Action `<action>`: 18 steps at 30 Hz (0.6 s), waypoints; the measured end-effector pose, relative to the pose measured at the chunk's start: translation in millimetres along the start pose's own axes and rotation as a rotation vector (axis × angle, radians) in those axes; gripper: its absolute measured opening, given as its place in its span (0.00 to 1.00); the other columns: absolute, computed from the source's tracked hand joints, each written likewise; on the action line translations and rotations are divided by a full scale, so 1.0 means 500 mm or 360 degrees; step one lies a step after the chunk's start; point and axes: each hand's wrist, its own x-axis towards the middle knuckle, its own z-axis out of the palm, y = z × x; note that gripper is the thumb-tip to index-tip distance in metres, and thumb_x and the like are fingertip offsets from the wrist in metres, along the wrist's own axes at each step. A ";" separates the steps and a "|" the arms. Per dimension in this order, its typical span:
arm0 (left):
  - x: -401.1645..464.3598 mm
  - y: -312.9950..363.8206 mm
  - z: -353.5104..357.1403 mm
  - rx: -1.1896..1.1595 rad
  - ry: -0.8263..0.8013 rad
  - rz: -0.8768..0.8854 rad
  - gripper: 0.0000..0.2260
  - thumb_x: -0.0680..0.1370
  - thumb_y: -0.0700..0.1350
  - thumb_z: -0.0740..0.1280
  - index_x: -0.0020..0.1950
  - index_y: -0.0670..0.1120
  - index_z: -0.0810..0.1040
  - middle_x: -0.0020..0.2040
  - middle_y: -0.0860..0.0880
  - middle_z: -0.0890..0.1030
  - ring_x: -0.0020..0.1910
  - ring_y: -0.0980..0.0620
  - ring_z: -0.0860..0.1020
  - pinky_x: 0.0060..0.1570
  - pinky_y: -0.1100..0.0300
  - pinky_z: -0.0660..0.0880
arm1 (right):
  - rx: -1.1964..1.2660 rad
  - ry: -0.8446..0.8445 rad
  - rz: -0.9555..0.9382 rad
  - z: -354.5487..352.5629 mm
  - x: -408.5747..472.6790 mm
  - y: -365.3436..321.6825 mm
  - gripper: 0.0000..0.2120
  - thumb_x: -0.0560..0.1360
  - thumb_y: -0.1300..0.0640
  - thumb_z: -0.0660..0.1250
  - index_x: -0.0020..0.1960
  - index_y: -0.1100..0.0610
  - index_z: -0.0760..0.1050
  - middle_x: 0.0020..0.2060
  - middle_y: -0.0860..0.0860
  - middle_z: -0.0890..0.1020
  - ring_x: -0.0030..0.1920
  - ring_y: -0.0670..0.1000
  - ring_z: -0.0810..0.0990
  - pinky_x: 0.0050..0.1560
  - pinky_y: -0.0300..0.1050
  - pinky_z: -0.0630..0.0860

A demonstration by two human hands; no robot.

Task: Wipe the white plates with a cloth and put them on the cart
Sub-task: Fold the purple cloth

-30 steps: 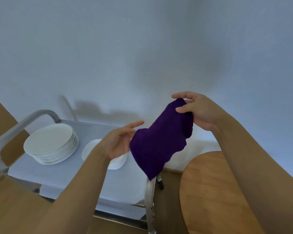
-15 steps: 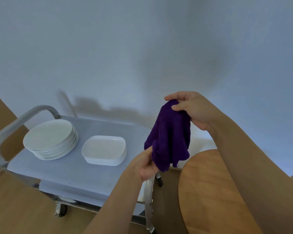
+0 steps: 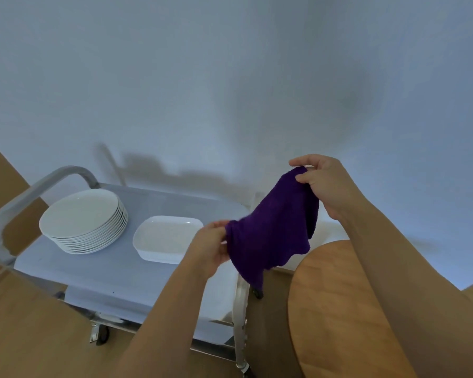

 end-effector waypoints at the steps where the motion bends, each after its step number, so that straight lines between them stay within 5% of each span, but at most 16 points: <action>1: 0.002 0.006 -0.005 -0.0227 0.0020 0.0072 0.11 0.78 0.32 0.60 0.57 0.43 0.75 0.47 0.44 0.82 0.44 0.47 0.81 0.36 0.56 0.79 | 0.0033 0.0024 0.0028 -0.003 0.002 0.004 0.17 0.73 0.71 0.60 0.49 0.51 0.78 0.43 0.53 0.81 0.39 0.48 0.80 0.34 0.36 0.75; 5: 0.006 0.027 -0.014 -0.0447 0.0107 0.0335 0.11 0.78 0.33 0.59 0.50 0.44 0.79 0.41 0.46 0.84 0.41 0.49 0.83 0.40 0.57 0.80 | -0.0023 -0.0005 0.0151 -0.021 0.013 0.019 0.13 0.74 0.68 0.63 0.55 0.56 0.76 0.46 0.55 0.80 0.43 0.51 0.79 0.45 0.44 0.77; 9: 0.007 0.078 -0.016 0.0084 0.0041 0.0676 0.07 0.78 0.39 0.64 0.46 0.47 0.81 0.38 0.52 0.84 0.40 0.54 0.81 0.41 0.64 0.77 | -0.0378 0.0122 0.0105 -0.033 0.021 0.031 0.08 0.74 0.66 0.66 0.50 0.55 0.75 0.46 0.56 0.79 0.47 0.54 0.79 0.53 0.50 0.77; 15: 0.000 0.174 -0.027 0.0697 -0.0023 0.1090 0.13 0.74 0.28 0.66 0.50 0.45 0.81 0.41 0.52 0.83 0.38 0.63 0.81 0.41 0.72 0.75 | 0.0171 -0.0110 0.0044 -0.057 0.022 0.014 0.09 0.74 0.69 0.65 0.46 0.57 0.78 0.45 0.54 0.81 0.47 0.51 0.80 0.41 0.38 0.78; 18: 0.001 0.209 -0.028 0.1235 0.0093 0.1145 0.17 0.75 0.32 0.67 0.62 0.44 0.78 0.47 0.51 0.82 0.45 0.58 0.80 0.50 0.67 0.74 | -0.0088 -0.0329 -0.0014 -0.061 0.023 0.011 0.15 0.70 0.70 0.70 0.53 0.58 0.76 0.47 0.52 0.80 0.47 0.49 0.80 0.39 0.34 0.77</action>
